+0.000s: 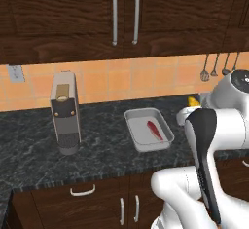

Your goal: Place one corn and one steak in each tupperware on the nearby counter, to pack two identical lunches.

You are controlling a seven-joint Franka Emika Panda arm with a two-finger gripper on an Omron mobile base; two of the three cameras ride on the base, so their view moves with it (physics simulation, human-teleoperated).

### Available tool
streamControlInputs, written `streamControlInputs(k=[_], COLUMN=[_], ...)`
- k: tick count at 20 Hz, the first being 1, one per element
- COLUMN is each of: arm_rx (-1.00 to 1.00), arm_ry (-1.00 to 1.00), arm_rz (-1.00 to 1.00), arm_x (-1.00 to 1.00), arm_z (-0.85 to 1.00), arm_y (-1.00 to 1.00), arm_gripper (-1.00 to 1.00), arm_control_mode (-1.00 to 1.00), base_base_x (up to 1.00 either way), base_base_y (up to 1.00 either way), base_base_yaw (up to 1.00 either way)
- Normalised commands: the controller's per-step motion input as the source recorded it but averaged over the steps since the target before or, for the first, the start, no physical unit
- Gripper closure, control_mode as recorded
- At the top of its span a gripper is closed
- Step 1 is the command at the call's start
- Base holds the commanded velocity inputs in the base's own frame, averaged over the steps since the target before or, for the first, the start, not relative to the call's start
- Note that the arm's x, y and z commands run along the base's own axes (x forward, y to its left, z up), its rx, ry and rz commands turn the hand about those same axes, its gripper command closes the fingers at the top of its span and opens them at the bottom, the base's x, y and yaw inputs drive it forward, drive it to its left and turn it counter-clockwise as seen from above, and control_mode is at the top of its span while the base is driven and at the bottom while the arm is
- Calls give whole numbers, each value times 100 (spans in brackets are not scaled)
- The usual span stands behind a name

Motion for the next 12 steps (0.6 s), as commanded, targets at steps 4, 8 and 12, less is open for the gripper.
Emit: streamControlInputs(k=[4,8,12], arm_rx=[1,4,0], arm_ry=[4,29,52], arm_rz=[0,2,4], arm_x=[100,100,100], arm_z=[-39,-60,-58], arm_y=[56,19,10], arm_gripper=[100,100,100], arm_control_mode=[-100,-100,-100], base_base_x=[0,0,0], base_base_y=[0,0,0], base_base_yaw=[0,0,0])
